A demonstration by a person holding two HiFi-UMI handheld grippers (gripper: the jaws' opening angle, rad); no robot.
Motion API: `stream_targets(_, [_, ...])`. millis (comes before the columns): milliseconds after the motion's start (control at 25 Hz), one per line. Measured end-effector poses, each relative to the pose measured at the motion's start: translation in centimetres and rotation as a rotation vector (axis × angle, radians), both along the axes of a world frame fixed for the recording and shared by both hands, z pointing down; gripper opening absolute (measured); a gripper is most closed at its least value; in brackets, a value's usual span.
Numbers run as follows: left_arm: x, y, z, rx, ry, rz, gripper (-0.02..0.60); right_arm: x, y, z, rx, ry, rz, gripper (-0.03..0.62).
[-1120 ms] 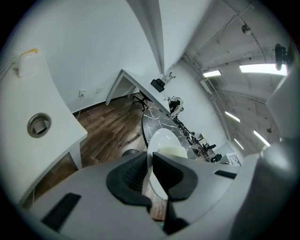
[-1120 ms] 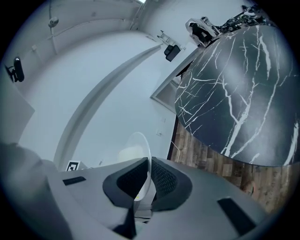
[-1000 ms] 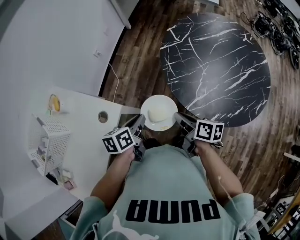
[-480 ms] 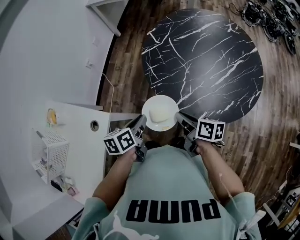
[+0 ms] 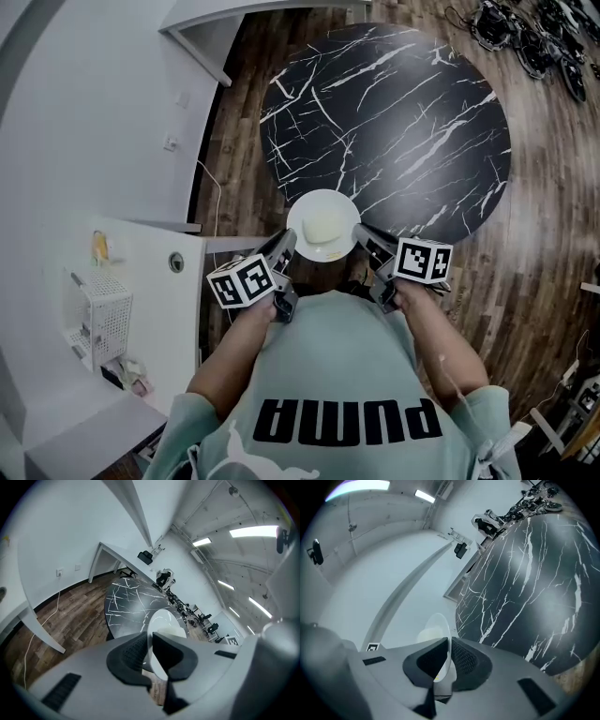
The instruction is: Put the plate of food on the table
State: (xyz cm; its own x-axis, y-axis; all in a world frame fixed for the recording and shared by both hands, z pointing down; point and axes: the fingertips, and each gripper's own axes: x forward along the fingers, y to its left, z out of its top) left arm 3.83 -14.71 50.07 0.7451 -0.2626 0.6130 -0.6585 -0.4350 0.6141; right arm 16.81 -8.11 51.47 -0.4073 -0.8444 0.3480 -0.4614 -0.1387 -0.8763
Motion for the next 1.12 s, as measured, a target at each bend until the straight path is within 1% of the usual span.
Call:
stream_targets(200, [2.2, 0.5, -0.2, 0.005, -0.011, 0.029, 0.040, 2.1, 0.9, 0.0, 0.007, -0.011, 0.035, 0.031])
stream_targets(520, [5.8, 0.6, -0.3, 0.006, -0.017, 0.118, 0.040, 4.8, 2.2, -0.1, 0.008, -0.023, 0.130, 0.031])
stream_targets(720, [8.3, 0.9, 0.1, -0.016, -0.012, 0.186, 0.040, 6.9, 3.1, 0.1, -0.009, -0.014, 0.194, 0.031])
stream_targets(1120, [12.7, -0.7, 1.3, -0.077, -0.008, 0.310, 0.040, 10.1, 3.0, 0.7, -0.072, 0.002, 0.317, 0.031])
